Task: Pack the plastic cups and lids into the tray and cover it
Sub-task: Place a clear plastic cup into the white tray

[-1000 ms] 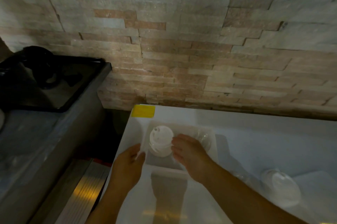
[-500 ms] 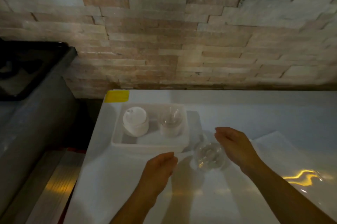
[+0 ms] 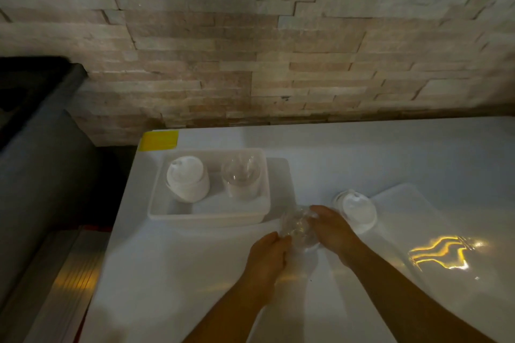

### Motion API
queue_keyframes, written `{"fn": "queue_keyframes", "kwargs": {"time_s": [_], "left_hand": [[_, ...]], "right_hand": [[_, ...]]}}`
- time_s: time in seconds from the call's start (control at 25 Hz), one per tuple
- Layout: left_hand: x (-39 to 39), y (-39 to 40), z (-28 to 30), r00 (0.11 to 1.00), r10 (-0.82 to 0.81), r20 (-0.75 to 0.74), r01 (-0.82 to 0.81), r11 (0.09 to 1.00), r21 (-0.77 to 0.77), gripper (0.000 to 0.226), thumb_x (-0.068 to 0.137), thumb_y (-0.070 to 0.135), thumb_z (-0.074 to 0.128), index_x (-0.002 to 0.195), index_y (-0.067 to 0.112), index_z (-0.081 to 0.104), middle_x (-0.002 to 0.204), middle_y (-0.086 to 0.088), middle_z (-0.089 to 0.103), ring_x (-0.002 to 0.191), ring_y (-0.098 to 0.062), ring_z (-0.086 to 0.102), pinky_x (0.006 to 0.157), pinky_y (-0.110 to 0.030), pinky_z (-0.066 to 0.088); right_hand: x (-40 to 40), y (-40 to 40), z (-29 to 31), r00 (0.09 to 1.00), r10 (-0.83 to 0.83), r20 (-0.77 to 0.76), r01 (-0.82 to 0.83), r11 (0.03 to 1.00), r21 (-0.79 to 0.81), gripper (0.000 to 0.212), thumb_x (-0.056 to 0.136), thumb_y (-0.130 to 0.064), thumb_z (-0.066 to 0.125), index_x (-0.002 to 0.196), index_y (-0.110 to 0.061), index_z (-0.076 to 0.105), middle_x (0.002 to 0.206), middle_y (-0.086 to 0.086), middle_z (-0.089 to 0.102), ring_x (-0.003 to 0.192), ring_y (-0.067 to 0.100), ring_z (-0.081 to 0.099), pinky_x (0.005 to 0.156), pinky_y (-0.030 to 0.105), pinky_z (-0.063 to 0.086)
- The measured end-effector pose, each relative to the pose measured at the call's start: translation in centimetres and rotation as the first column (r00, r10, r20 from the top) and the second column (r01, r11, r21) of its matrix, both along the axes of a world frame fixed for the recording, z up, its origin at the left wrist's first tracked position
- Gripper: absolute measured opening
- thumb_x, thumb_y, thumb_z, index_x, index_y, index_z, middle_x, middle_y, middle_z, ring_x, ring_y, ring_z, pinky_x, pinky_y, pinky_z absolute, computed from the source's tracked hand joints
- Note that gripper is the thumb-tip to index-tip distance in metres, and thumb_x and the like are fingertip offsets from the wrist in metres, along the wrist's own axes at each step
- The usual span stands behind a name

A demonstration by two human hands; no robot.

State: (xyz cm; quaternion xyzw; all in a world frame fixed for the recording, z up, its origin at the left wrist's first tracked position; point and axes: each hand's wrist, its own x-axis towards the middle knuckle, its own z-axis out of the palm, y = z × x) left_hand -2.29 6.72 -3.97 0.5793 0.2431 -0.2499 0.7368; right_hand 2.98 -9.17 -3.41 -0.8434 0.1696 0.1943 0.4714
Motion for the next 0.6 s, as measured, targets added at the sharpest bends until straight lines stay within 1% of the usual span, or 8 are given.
{"fn": "queue_keyframes", "kwargs": {"time_s": [0.04, 0.12, 0.16, 0.28, 0.32, 0.4, 0.48, 0.6], "left_hand": [[-0.2, 0.0, 0.0, 1.0, 0.025, 0.0, -0.025, 1.0, -0.002, 0.008, 0.074, 0.019, 0.065, 0.067, 0.015, 0.064, 0.066, -0.007, 0.055, 0.062, -0.022, 0.049, 0.059, -0.032, 0.042], [-0.5, 0.2, -0.1, 0.998, 0.061, -0.006, -0.061, 0.998, 0.021, 0.011, 0.08, 0.011, 0.063, 0.069, 0.012, 0.06, 0.066, -0.009, 0.048, 0.059, -0.019, 0.042, 0.052, -0.028, 0.035], [-0.6, 0.4, -0.2, 0.998, 0.066, -0.006, -0.066, 0.997, 0.036, 0.013, 0.081, 0.008, 0.063, 0.069, 0.011, 0.058, 0.063, -0.008, 0.046, 0.055, -0.018, 0.04, 0.048, -0.026, 0.032], [-1.4, 0.9, -0.2, 0.998, 0.057, 0.01, -0.057, 0.998, 0.029, 0.006, 0.08, 0.002, 0.063, 0.078, 0.005, 0.059, 0.057, -0.007, 0.039, 0.047, -0.013, 0.033, 0.039, -0.021, 0.026], [-1.7, 1.0, -0.3, 0.998, 0.061, 0.009, -0.062, 0.998, 0.022, 0.004, 0.08, 0.001, 0.063, 0.078, 0.002, 0.061, 0.056, -0.007, 0.041, 0.046, -0.013, 0.035, 0.038, -0.02, 0.027], [-2.2, 1.2, -0.3, 0.997, 0.082, -0.003, -0.082, 0.996, -0.017, 0.007, 0.08, -0.003, 0.063, 0.081, -0.003, 0.07, 0.061, -0.01, 0.056, 0.051, -0.015, 0.048, 0.043, -0.021, 0.04], [-2.6, 1.7, -0.2, 0.996, 0.094, -0.008, -0.094, 0.993, -0.07, 0.014, 0.077, -0.002, 0.064, 0.085, 0.002, 0.076, 0.077, -0.014, 0.07, 0.066, -0.021, 0.062, 0.057, -0.029, 0.053], [-3.2, 2.3, -0.1, 0.997, 0.068, 0.026, -0.064, 0.992, -0.109, 0.012, 0.072, 0.011, 0.072, 0.082, 0.008, 0.078, 0.084, -0.012, 0.074, 0.075, -0.023, 0.067, 0.067, -0.034, 0.055]], "right_hand": [[-0.1, -0.1, -0.1, 0.999, -0.032, -0.02, 0.033, 0.998, 0.047, 0.024, 0.086, -0.014, 0.059, 0.109, -0.017, 0.066, 0.102, 0.005, 0.07, 0.084, 0.013, 0.069, 0.072, 0.025, 0.054], [-0.9, -0.1, -0.3, 0.993, -0.095, -0.07, 0.106, 0.98, 0.171, 0.024, 0.082, -0.007, 0.063, 0.105, -0.014, 0.07, 0.095, 0.009, 0.073, 0.08, 0.018, 0.071, 0.069, 0.029, 0.056], [-1.4, -0.1, -0.5, 0.993, -0.09, -0.071, 0.102, 0.975, 0.195, 0.023, 0.082, -0.004, 0.063, 0.101, -0.013, 0.072, 0.092, 0.009, 0.075, 0.078, 0.018, 0.071, 0.069, 0.03, 0.057], [-2.8, 0.4, -1.2, 0.999, -0.044, -0.004, 0.044, 0.98, 0.192, 0.027, 0.078, -0.001, 0.065, 0.098, -0.018, 0.072, 0.098, 0.009, 0.074, 0.088, 0.022, 0.07, 0.084, 0.041, 0.055], [-3.1, 0.5, -1.2, 0.998, -0.064, 0.001, 0.062, 0.974, 0.22, 0.026, 0.076, -0.001, 0.067, 0.095, -0.019, 0.071, 0.098, 0.01, 0.073, 0.085, 0.021, 0.069, 0.08, 0.04, 0.054], [-3.5, 0.5, -1.2, 0.995, -0.096, -0.026, 0.099, 0.951, 0.293, 0.027, 0.075, -0.003, 0.071, 0.097, -0.018, 0.068, 0.101, 0.015, 0.069, 0.081, 0.021, 0.065, 0.068, 0.033, 0.051], [-4.1, 0.6, -0.9, 0.993, -0.079, -0.083, 0.106, 0.908, 0.405, 0.035, 0.07, -0.009, 0.077, 0.101, -0.018, 0.064, 0.104, 0.019, 0.068, 0.079, 0.023, 0.066, 0.061, 0.03, 0.05], [-4.7, 1.0, 0.2, 0.993, -0.029, -0.114, 0.078, 0.885, 0.46, 0.05, 0.056, -0.016, 0.081, 0.103, -0.023, 0.064, 0.101, 0.021, 0.07, 0.076, 0.025, 0.068, 0.058, 0.029, 0.051]]}}
